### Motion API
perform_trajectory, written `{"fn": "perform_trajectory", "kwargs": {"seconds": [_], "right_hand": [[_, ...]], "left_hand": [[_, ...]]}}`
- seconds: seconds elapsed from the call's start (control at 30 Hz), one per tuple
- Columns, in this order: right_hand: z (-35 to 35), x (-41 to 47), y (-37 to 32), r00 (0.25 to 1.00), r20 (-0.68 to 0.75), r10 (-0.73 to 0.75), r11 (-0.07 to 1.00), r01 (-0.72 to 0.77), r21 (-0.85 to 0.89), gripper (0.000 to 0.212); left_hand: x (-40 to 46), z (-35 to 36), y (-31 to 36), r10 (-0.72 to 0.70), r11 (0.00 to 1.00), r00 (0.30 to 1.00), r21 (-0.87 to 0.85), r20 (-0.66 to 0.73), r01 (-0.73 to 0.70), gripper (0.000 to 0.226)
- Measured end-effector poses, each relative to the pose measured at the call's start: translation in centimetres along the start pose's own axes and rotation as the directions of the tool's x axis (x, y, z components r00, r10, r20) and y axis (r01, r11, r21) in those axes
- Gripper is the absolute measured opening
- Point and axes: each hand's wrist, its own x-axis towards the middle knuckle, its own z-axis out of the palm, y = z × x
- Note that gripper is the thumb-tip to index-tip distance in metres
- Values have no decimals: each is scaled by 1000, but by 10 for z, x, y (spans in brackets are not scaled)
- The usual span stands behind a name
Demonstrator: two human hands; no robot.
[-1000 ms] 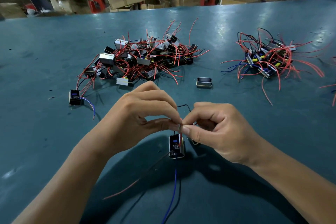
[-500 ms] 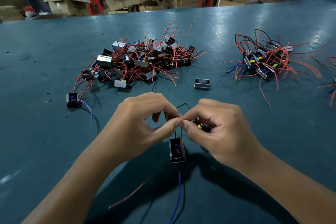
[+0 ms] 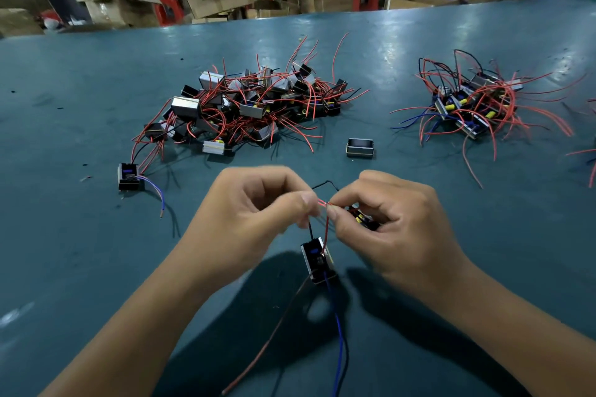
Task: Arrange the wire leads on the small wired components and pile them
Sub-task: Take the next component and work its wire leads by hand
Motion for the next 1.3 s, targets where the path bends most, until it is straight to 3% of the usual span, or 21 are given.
{"fn": "perform_trajectory", "kwargs": {"seconds": [0.07, 0.17, 0.43, 0.67, 0.9, 1.03, 1.3], "right_hand": [[-1, 0, 1, 999, 40, 1, 999, -3, 52, 9], [-2, 0, 4, 997, 82, -9, 994, 0, 107, 5], [-2, 0, 7, 991, 131, -28, 983, 3, 184, 6], [-4, 0, 5, 980, 195, -45, 986, 13, 164, 7], [-5, 0, 2, 982, 175, -68, 992, 47, 119, 7], [-3, -2, 0, 992, 110, -63, 995, 55, 79, 8], [4, -7, -2, 999, -28, -19, 999, 18, -36, 9]], "left_hand": [[2, -10, -1, 125, 983, 992, 135, 23, -127, 5], [6, -14, -5, 284, 878, 949, 361, 137, -314, 14], [9, -15, -7, 426, 747, 888, 486, 172, -453, 11], [7, -21, -2, 453, 638, 848, 565, 275, -524, 17], [5, -16, 0, 399, 675, 874, 555, 278, -485, 16], [3, -6, -3, 352, 746, 909, 519, 225, -417, 18], [-2, 17, 1, 39, 951, 998, 309, -58, -20, 14]]}}
